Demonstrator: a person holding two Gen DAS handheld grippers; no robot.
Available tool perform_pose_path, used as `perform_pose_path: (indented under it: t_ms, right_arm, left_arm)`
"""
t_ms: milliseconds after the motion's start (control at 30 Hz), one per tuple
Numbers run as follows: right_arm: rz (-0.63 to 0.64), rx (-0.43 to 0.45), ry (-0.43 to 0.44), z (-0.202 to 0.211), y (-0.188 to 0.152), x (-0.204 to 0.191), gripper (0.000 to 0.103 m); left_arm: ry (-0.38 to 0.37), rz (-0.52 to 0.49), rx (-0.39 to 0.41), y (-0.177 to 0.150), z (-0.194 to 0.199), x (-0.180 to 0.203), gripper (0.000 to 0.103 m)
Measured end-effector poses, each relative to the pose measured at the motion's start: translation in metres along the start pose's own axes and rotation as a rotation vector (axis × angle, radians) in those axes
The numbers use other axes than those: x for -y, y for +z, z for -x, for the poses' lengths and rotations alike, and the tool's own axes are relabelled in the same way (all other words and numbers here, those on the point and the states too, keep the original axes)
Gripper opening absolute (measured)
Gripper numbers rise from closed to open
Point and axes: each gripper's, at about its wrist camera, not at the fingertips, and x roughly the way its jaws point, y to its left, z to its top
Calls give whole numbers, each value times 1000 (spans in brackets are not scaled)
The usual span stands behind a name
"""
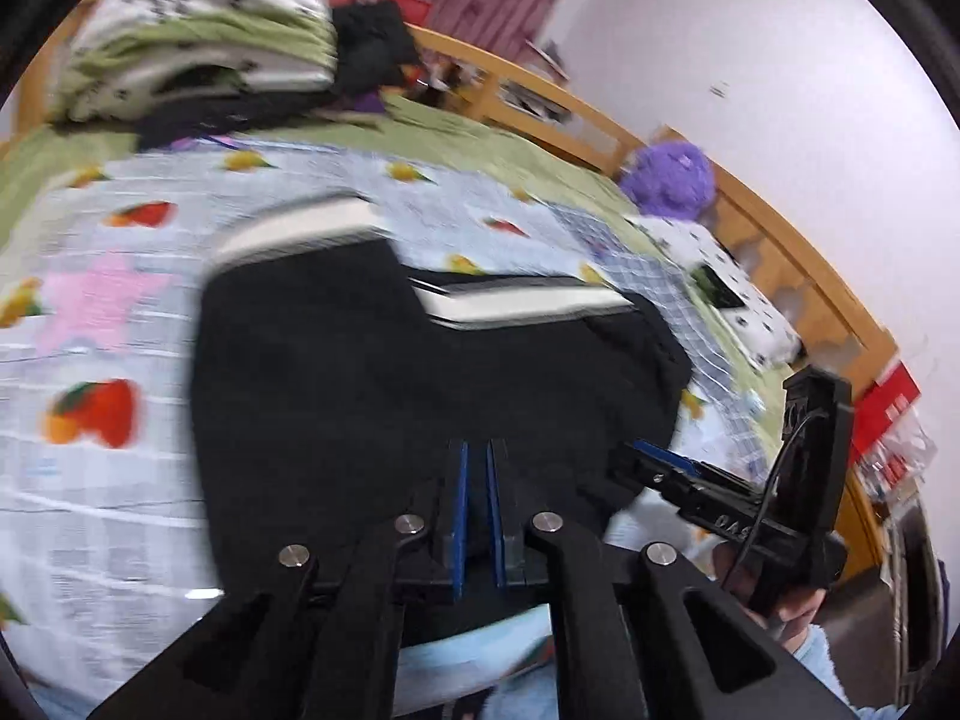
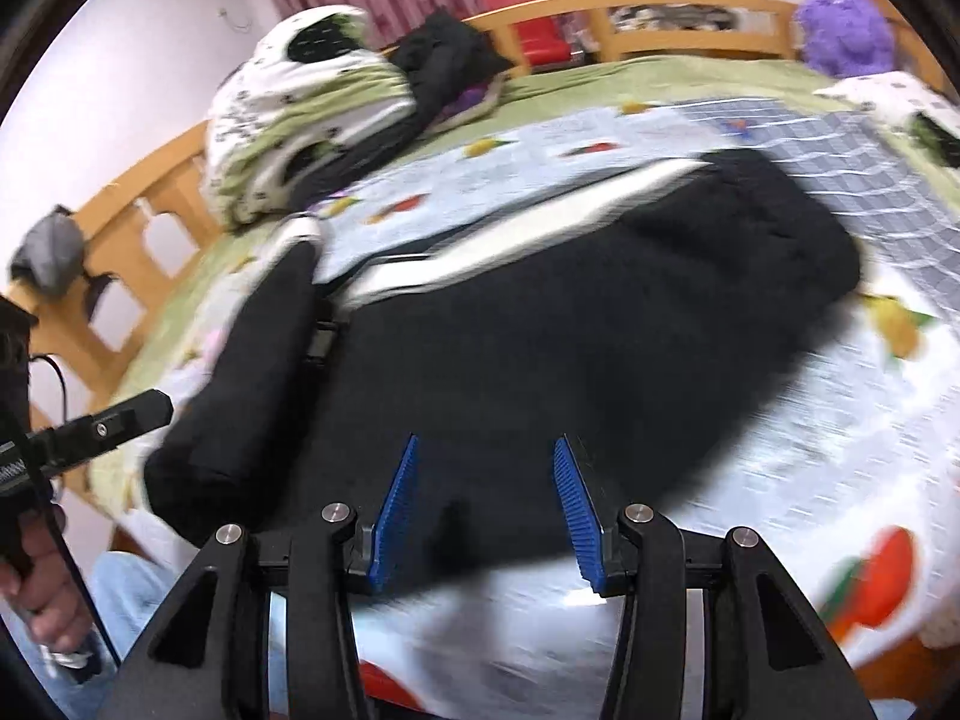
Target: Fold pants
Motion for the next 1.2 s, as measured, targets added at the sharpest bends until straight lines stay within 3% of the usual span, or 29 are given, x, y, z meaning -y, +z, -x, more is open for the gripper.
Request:
perform_pose_path:
  t_ms: [33, 67, 100, 167, 233, 267, 300, 333, 400, 467, 600, 767, 967, 1100, 1200]
  right_arm:
    - [4, -15, 37, -8, 4, -12, 48]
    - [4, -26, 68, -15, 7, -21, 50]
    - [3, -40, 112, -25, 12, -33, 51]
    - [0, -59, 163, -42, 17, -52, 58]
    - [-16, -92, 181, -64, 23, -69, 58]
    - [-31, -107, 187, -74, 24, -76, 54]
    - [-47, -131, 195, -86, 27, -82, 42]
    - [-52, -145, 216, -92, 28, -87, 11]
    - [-18, -141, 248, -89, 36, -99, 11]
    - [43, -52, 267, -64, 49, -107, 10]
    - [132, 12, 243, -24, 84, -105, 10]
    - [239, 63, 129, 19, 112, -73, 9]
    - [214, 117, -14, 52, 129, 17, 9]
    - [131, 81, -143, 36, 126, 101, 9]
    - [46, 39, -216, 16, 113, 151, 9]
  left_arm:
    - [40, 16, 14, 0, 7, -11, 27]
    - [71, 33, 27, 0, 13, -21, 44]
    - [104, 52, 44, -3, 19, -32, 51]
    - [137, 95, 61, -10, 31, -55, 51]
    - [140, 150, 47, -17, 38, -75, 51]
    - [138, 178, 43, -21, 42, -85, 51]
    - [139, 199, 39, -24, 46, -92, 51]
    - [145, 211, 34, -27, 48, -97, 51]
    - [168, 214, 31, -30, 53, -105, 51]
    - [191, 226, 28, -29, 53, -110, 51]
    - [164, 256, 6, -22, 44, -109, 51]
    - [150, 208, -20, -4, 15, -79, 51]
    - [75, 141, -62, 17, -32, -26, 51]
    - [32, 62, -115, 17, -64, 14, 51]
    - [41, 2, -134, 15, -77, 38, 51]
